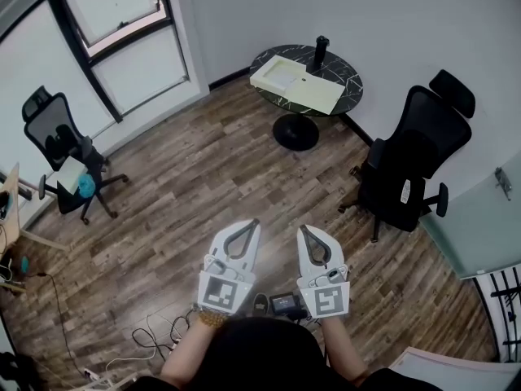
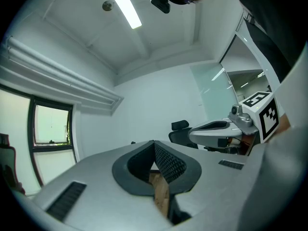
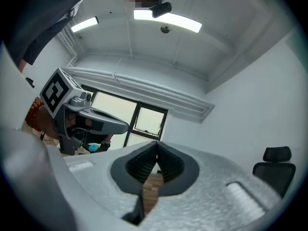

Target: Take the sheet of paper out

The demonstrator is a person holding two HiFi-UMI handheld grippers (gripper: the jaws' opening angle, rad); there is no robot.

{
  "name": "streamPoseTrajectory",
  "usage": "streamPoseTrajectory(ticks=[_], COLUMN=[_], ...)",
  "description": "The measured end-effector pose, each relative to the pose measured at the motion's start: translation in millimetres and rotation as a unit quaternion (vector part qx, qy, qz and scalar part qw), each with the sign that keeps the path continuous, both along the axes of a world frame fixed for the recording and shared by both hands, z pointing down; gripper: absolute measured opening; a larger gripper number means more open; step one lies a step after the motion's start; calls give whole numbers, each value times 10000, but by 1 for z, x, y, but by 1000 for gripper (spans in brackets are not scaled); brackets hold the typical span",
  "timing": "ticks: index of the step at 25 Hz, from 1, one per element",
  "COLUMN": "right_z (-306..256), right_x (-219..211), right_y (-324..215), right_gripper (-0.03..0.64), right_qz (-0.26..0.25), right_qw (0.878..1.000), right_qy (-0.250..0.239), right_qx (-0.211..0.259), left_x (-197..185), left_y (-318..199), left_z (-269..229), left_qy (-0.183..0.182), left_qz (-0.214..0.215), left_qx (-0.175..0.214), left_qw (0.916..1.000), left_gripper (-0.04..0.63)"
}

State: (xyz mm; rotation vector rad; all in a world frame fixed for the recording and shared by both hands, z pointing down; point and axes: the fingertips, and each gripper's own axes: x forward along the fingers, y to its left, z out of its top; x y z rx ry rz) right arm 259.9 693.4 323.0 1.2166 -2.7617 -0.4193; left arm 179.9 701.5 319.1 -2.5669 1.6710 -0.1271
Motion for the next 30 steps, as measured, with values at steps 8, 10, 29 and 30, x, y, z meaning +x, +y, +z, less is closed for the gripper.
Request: streamPoseTrajectory(ticks=[8,10,29,30], right_z=[21,23,15,16], right_x=[2,-1,-73,-79], right_y=[-39,-50,-180,-186], right_gripper=[-3,-2,-2,-3], right_qz=[134,164,347,349], right_qw=[9993,9993,9979,9977], right_qy=[126,127,194,202], right_qx=[-313,-318,-512,-539], left_x=[-7,-11,-77,-83], left_y=[-34,-46,-181,-187], left_z=[13,17,3,4], left_qy=[57,-122,95,155], left_qz=[-52,32,423,433], left_qx=[-108,-9,53,39], left_qw=[9999,9999,9990,9989], left_gripper=[-6,-6,-6,-6])
